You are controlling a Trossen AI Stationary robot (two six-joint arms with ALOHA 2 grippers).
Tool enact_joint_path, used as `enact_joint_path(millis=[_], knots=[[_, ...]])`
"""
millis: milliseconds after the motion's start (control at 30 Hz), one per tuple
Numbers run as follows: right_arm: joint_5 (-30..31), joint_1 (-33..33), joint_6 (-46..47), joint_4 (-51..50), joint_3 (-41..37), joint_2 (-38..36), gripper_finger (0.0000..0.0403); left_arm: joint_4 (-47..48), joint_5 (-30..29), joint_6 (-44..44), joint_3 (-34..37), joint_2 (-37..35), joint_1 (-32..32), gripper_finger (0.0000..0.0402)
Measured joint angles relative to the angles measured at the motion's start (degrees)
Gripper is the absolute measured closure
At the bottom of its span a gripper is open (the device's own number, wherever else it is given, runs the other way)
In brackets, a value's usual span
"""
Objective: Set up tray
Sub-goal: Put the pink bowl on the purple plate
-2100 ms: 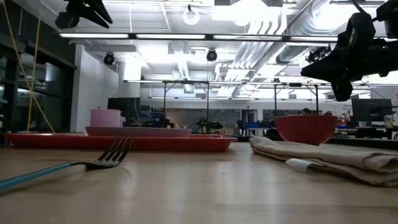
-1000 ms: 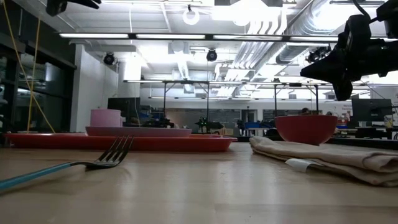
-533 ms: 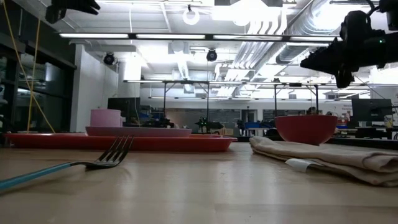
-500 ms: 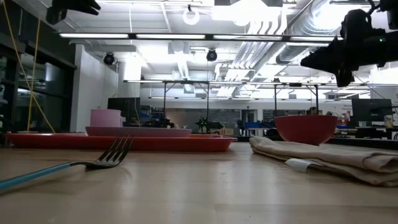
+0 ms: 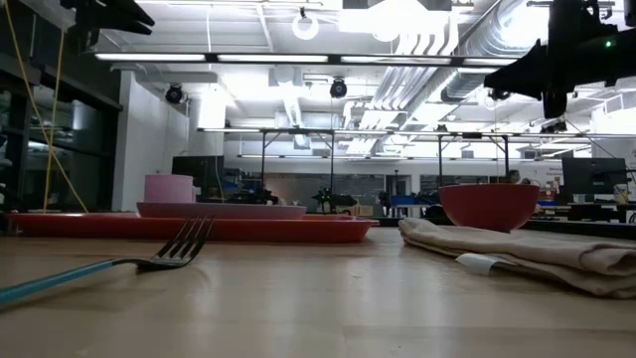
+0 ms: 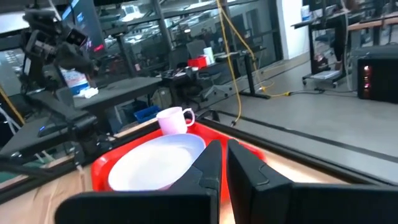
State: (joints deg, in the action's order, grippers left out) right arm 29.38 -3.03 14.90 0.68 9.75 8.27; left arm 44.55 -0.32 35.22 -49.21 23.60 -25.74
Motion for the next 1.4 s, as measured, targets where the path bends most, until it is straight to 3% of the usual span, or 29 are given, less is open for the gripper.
enact_joint_path(millis=[833, 1133, 1400], knots=[[6.3, 0.0, -2.1, -14.9, 12.6, 0.0, 0.0402, -7.6, 1.2, -2.5, 6.0, -2.2, 0.0, 0.0307], [7.7, 0.0, -2.0, -16.0, 13.1, 0.0, 0.0402, -7.6, 1.2, -4.9, 6.0, -2.4, 0.0, 0.0307], [8.3, 0.0, -1.9, -16.0, 13.1, 0.0, 0.0402, -7.9, 0.9, -5.0, 7.6, -6.9, 0.0, 0.0307]])
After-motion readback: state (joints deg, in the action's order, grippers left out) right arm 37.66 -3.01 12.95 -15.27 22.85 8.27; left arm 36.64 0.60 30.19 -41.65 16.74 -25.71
